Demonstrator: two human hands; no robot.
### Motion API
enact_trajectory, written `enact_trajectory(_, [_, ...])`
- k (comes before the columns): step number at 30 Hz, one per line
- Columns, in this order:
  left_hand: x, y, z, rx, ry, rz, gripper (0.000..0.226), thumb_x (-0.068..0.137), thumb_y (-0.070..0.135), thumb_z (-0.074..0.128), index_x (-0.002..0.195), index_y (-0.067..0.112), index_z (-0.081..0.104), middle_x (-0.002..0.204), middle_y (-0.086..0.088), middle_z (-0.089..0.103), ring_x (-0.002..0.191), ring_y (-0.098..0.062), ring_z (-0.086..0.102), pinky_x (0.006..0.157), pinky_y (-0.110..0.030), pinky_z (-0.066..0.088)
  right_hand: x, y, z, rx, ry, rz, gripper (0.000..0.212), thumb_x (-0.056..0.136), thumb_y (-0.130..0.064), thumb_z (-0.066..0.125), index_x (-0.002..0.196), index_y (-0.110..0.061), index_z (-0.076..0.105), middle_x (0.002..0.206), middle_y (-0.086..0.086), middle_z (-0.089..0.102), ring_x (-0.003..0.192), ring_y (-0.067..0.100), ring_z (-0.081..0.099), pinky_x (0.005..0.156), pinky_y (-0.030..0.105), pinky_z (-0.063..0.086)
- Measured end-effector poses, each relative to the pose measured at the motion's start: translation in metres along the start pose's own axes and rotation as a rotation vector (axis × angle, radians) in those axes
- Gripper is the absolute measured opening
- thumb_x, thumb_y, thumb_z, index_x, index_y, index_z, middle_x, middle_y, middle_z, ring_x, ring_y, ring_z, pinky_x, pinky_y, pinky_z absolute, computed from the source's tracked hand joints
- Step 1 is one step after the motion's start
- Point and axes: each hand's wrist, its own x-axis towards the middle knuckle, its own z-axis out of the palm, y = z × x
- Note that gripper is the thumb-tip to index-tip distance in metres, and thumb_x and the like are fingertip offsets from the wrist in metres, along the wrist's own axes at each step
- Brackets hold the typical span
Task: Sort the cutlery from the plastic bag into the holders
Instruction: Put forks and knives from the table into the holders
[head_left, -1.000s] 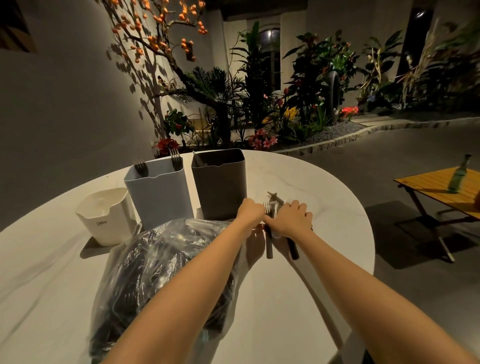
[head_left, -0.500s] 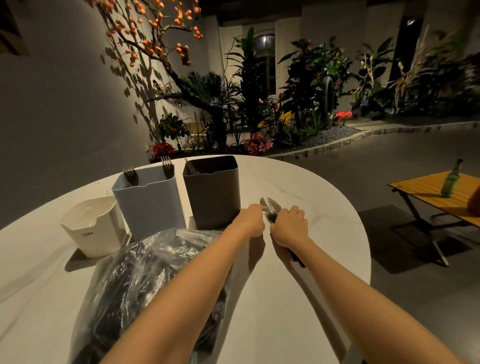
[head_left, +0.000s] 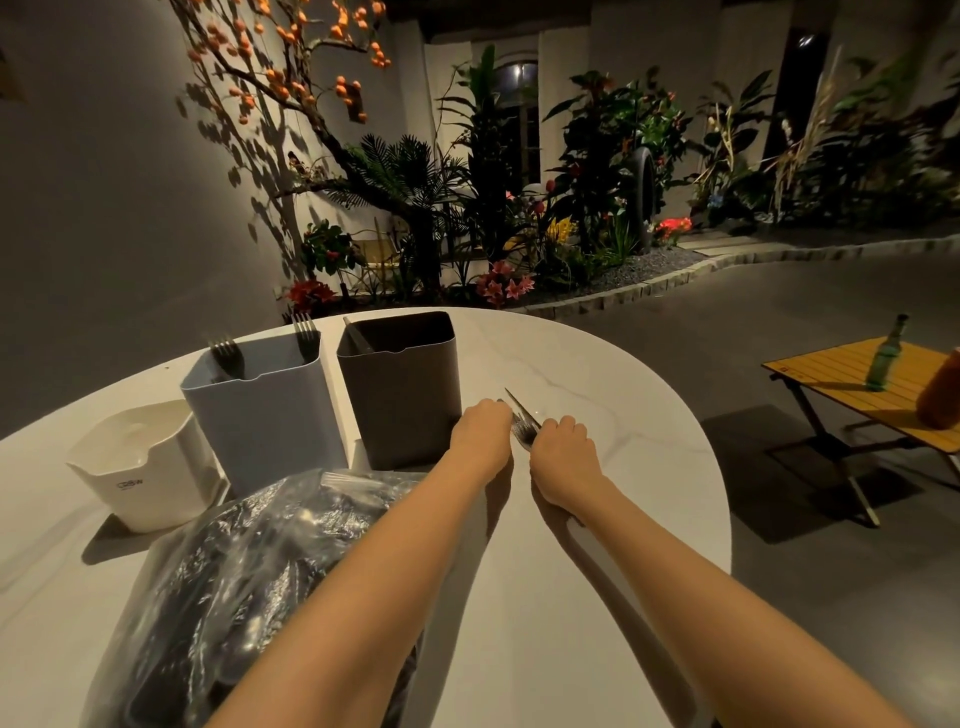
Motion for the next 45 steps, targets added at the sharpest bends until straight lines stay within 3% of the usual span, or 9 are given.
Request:
enact_trajectory(9, [-0.01,0.007,-0.012,-0.027,-0.14,-0.065,0.012,0.094,0.006,0.053,0.106,0.004,0.057,0.105,-0.012,0.057,0.1,-0.029,0.058,0.075,-0.031,0.044,-0.002,-0.01,-0.018,0.166,-0.172,0.271,0.041,0.093,-0.011,0.048,0.132,-0.005,0.038,0.133,0.015,0.041,0.123,0.03,0.043,0.098,0.035,0.04])
enact_trajectory(16, [-0.025,-0.002,-0.027,-0.153,-0.406,-0.17,0.022,0.091,0.003,0.051,0.069,0.004,0.052,0.061,-0.008,0.054,0.049,-0.018,0.05,0.059,-0.028,0.047,-0.014,-0.005,-0.029,0.099,-0.229,0.274,0.04,0.093,-0.012,0.049,0.132,-0.004,0.041,0.131,0.013,0.05,0.12,0.028,0.052,0.091,0.033,0.046])
enact_trajectory(26, [-0.04,-0.014,-0.037,-0.28,-0.395,-0.202,0.008,0.094,0.008,0.051,0.095,0.003,0.057,0.08,-0.012,0.056,0.061,-0.015,0.051,0.076,-0.024,0.05,-0.033,-0.003,-0.04,-0.022,-0.263,0.09,0.024,0.095,-0.011,0.049,0.117,-0.005,0.057,0.109,0.007,0.06,0.096,0.024,0.058,0.072,0.027,0.043])
enact_trajectory(30, [-0.046,-0.017,-0.041,-0.538,-0.357,-0.301,0.023,0.102,0.013,0.039,0.087,0.001,0.053,0.074,-0.008,0.056,0.057,-0.013,0.051,0.06,-0.021,0.046,-0.031,-0.005,-0.05,0.208,-0.297,0.126,0.026,0.098,-0.017,0.046,0.115,0.0,0.055,0.097,0.011,0.057,0.083,0.024,0.054,0.07,0.029,0.044])
enact_trajectory(33, [-0.052,-0.018,-0.043,-0.729,-0.258,-0.359,0.034,0.105,0.024,0.032,0.101,0.001,0.057,0.079,-0.011,0.06,0.058,-0.015,0.052,0.057,-0.021,0.044,-0.035,-0.012,-0.058,0.674,-0.278,0.16,0.021,0.102,-0.015,0.036,0.105,0.0,0.049,0.084,0.01,0.058,0.07,0.021,0.058,0.065,0.027,0.05])
enact_trajectory(36, [-0.054,-0.022,-0.042,-0.94,-0.103,-0.369,0.039,0.105,0.031,0.033,0.091,0.003,0.055,0.077,-0.013,0.061,0.057,-0.016,0.054,0.056,-0.021,0.048,-0.04,-0.021,-0.065,0.994,-0.23,0.132,0.017,0.104,-0.019,0.034,0.104,-0.006,0.045,0.073,0.005,0.05,0.058,0.012,0.047,0.058,0.02,0.047])
enact_trajectory(39, [-0.06,-0.029,-0.048,-1.175,-0.023,-0.291,0.033,0.104,0.018,0.037,0.086,0.001,0.058,0.078,-0.017,0.065,0.058,-0.019,0.059,0.056,-0.024,0.053,-0.047,-0.03,-0.07,1.231,-0.268,0.051,0.019,0.105,-0.02,0.034,0.094,-0.01,0.046,0.072,0.007,0.047,0.055,0.012,0.042,0.055,0.021,0.042])
enact_trajectory(42, [-0.068,-0.035,-0.053,-1.204,0.077,-0.249,0.024,0.101,0.005,0.034,0.103,0.003,0.058,0.081,-0.014,0.064,0.065,-0.018,0.06,0.059,-0.023,0.051,-0.055,-0.038,-0.073,1.303,-0.35,-0.042,0.026,0.105,-0.023,0.035,0.086,-0.011,0.049,0.068,0.006,0.048,0.053,0.013,0.043,0.056,0.024,0.042])
enact_trajectory(45, [-0.074,-0.042,-0.058,-1.198,0.107,-0.255,0.02,0.093,-0.001,0.036,0.094,0.006,0.055,0.075,-0.007,0.054,0.068,-0.017,0.05,0.061,-0.025,0.041,-0.06,-0.048,-0.073,1.373,-0.45,-0.101,0.026,0.104,-0.023,0.038,0.085,-0.01,0.049,0.065,0.003,0.048,0.051,0.012,0.043,0.052,0.022,0.039])
